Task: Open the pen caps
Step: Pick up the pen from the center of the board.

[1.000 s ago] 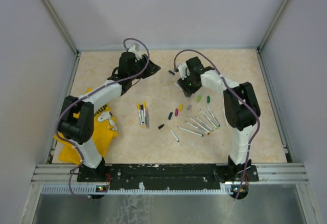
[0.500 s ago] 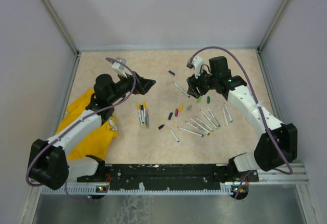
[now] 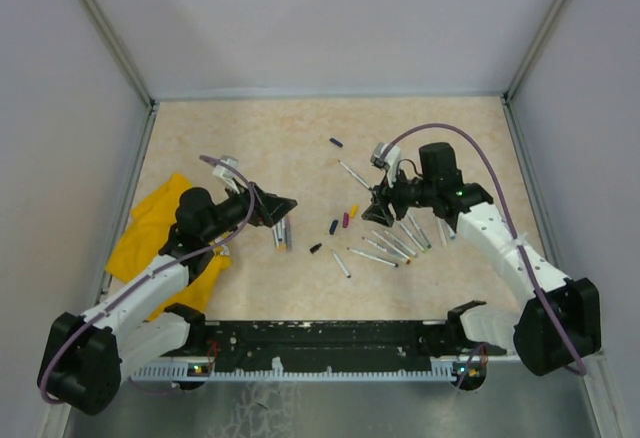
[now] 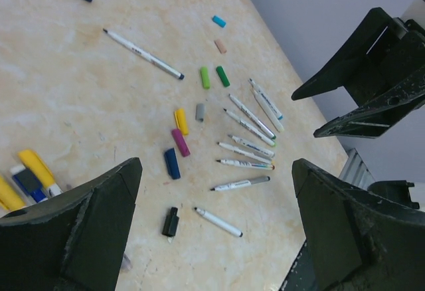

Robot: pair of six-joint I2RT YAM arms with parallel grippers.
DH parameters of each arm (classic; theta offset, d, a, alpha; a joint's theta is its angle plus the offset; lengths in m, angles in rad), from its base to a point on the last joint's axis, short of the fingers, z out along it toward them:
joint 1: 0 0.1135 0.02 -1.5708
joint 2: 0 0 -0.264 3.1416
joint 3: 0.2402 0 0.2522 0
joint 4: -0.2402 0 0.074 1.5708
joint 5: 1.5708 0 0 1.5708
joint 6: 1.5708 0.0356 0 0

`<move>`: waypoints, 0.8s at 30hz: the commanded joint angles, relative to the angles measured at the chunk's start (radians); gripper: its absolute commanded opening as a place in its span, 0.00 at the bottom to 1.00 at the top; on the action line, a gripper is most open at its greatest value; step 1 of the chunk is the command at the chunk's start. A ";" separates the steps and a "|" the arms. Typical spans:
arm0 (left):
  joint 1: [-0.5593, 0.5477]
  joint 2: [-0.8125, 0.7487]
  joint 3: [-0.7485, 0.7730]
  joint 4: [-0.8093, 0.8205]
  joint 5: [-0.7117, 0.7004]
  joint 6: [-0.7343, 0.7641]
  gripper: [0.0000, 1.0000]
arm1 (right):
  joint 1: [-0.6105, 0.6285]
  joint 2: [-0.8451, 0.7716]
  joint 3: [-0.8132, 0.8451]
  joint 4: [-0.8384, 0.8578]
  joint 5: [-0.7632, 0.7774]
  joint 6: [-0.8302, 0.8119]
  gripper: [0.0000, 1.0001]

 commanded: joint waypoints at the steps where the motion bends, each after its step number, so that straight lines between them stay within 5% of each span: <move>1: 0.006 -0.018 -0.055 0.088 0.075 -0.094 0.99 | -0.006 -0.055 -0.016 0.100 -0.080 -0.013 0.54; 7: -0.002 0.014 -0.003 -0.066 0.145 -0.072 0.97 | -0.008 -0.100 -0.071 0.137 -0.111 -0.038 0.54; 16: -0.263 -0.096 0.011 -0.324 -0.244 0.062 0.96 | -0.014 -0.125 -0.096 0.146 -0.096 -0.049 0.54; 24: -0.294 -0.167 -0.057 -0.333 -0.326 0.059 0.96 | -0.019 -0.103 -0.100 0.147 -0.088 -0.061 0.54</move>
